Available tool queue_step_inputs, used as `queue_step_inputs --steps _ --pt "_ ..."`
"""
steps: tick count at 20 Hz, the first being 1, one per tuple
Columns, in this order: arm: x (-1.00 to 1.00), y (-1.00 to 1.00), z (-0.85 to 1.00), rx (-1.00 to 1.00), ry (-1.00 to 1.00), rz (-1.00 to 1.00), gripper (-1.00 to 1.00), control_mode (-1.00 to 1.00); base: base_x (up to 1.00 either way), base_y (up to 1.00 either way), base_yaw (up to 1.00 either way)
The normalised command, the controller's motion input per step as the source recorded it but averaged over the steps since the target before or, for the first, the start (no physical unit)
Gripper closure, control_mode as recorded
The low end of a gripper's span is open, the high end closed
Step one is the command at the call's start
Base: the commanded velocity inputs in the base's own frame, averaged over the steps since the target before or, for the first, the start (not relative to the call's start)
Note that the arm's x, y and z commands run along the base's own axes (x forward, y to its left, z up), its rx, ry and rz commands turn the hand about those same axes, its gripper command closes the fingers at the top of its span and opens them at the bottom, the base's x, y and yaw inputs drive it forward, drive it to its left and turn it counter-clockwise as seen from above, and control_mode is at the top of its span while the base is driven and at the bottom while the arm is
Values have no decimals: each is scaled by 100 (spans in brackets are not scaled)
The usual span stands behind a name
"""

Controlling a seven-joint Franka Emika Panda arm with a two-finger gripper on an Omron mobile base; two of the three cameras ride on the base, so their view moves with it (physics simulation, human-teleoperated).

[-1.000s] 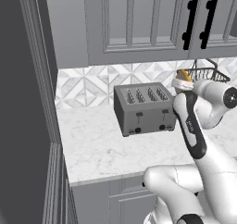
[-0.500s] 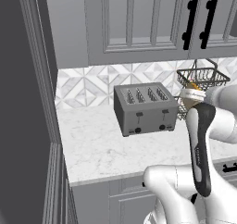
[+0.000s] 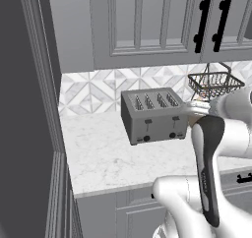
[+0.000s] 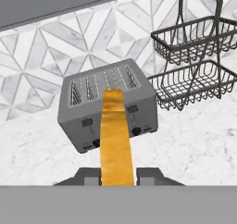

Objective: Start the toaster. Once the lever pops up, take the bread to the plate on the dining counter.

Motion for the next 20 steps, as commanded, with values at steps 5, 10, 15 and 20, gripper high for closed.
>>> queue_step_inputs --steps 5,10,15,20 --pt "-38 18 1 0 9 0 100 100 -20 0 0" --pt "0 0 0 0 0 0 100 100 -100 -1 -3" --pt "0 0 0 0 0 0 100 100 -48 -47 -51" --pt "0 0 0 0 0 0 100 100 0 -49 -85"
